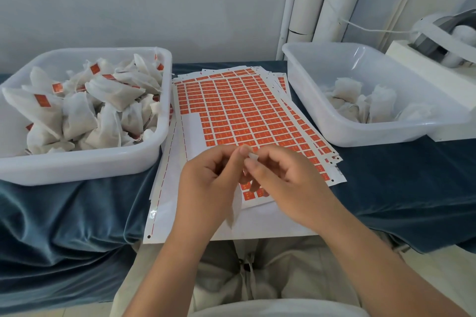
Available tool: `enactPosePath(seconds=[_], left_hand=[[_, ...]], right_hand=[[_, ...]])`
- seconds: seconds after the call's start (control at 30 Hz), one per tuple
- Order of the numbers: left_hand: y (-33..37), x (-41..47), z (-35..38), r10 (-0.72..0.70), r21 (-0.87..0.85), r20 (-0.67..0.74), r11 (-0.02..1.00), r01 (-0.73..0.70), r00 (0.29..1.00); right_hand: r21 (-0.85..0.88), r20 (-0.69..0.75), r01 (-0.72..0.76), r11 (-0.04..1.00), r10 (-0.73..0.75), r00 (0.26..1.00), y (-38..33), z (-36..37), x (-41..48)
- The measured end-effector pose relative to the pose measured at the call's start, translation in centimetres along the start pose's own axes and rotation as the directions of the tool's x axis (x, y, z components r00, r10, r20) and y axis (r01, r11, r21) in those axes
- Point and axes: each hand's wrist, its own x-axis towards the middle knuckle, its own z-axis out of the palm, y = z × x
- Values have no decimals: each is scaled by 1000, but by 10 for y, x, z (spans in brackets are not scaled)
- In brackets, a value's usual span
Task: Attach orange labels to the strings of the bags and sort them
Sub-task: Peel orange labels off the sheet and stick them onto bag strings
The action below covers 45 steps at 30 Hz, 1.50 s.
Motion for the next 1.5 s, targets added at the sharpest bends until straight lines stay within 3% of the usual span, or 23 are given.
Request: enactPosePath(seconds=[0.13,0.23,0.37,0.47,0.6,0.77,0.9,1.03,1.1,1.17,1.37,1.43,1.5], left_hand=[[1,1,-1,-22,-7,64,1000,22,998],[-1,0,0,-24,-14,111,1000,26,994],[-3,-1,2,-36,-36,79,999,39,996],[-4,0,3,-130,-120,103,983,143,986],[-5,1,4,-195,-102,179,971,215,964],[1,2,0,-113,-123,259,981,148,959],[7,0,-4,-60,2,242,998,62,968],[25,14,-16,-81,153,133,986,60,988],[34,37,-34,-77,175,12,982,74,997],[41,71,-61,24,252,-146,968,13,989],[57,191,-162,287,488,-475,872,-22,832],[51,216,-188,347,598,-464,802,-2,815],[32,233,-203,235,752,-306,653,83,923]], right_hand=[[-95,-34,70,993,-73,997,2,-1,0],[-75,-46,70,995,-74,996,6,5,-2],[-94,-67,62,994,-68,995,11,13,-2],[-93,-78,50,994,-57,995,13,15,-2],[-64,-108,41,997,-48,993,13,13,-1],[-121,-185,122,985,-143,972,14,12,-2],[44,-168,91,995,-82,982,10,11,-3],[130,-189,69,989,-44,981,8,2,-2],[137,-186,68,988,-42,982,8,-3,-1],[116,-181,69,991,-48,982,7,-6,-1],[23,-129,68,997,-64,989,9,-6,-1],[-22,-92,65,998,-66,994,11,-5,0],[-55,-56,56,997,-59,997,11,-4,0]])
